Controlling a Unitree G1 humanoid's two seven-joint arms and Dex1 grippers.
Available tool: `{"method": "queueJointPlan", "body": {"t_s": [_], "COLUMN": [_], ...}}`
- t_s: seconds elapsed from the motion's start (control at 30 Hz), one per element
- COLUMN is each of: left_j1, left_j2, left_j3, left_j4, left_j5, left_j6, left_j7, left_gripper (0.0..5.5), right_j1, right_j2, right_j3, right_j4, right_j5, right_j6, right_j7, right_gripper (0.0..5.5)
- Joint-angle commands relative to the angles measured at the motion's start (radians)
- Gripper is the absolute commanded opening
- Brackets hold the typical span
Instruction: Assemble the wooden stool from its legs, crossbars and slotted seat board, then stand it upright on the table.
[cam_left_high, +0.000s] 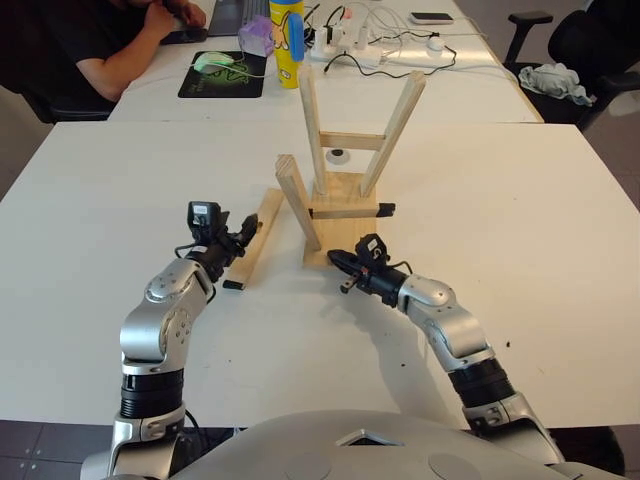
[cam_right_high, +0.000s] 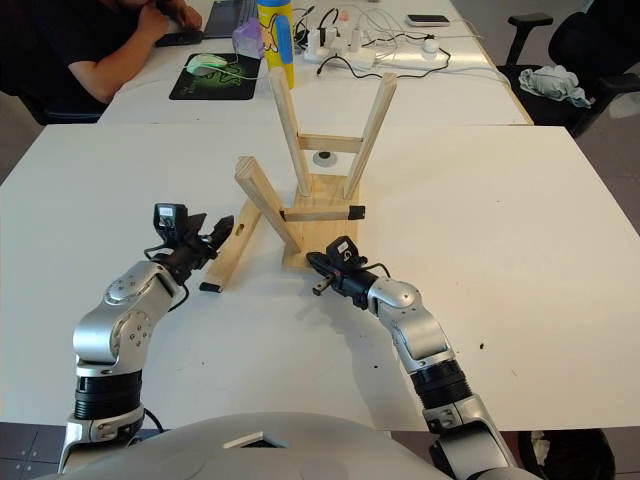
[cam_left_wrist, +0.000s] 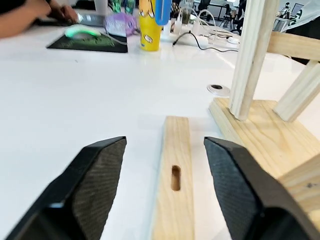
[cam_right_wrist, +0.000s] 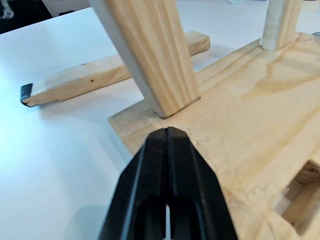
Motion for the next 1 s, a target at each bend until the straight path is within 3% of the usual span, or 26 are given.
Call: {"method": "queueJointPlan", "body": {"t_s": [0.03, 0.5, 0.83, 1.0], "left_j1": [0.012, 0.046, 0.057, 0.063], "left_j2": [0.026, 0.025, 0.105, 0.124], "left_j3": [-0.024, -0.099, -0.093, 0.029], "left_j4": [0.019, 0.131, 0.241, 0.268], "left_j5": [-0.006, 0.084, 0.163, 0.127], "left_j6": [0.093, 0.115, -0.009, -0.197], "left_j7": [-0.021, -0.016, -0.055, -0.099], "left_gripper": [3.51, 3.51, 2.13, 2.08], "right_j1": [0.062, 0.033, 0.029, 0.058], "right_j2": [-0.019, -0.008, 0.000, -0.004], "right_j3": [0.020, 0.040, 0.016, -0.010], "right_j4": [0.100, 0.101, 0.066, -0.050], "right_j5": [-0.038, -0.038, -0.004, 0.107], "right_j6": [0.084, 0.094, 0.058, 0.063], "right_j7": [-0.010, 0.000, 0.029, 0.119], "right_gripper": [0.00, 0.00, 0.00, 0.20]}}
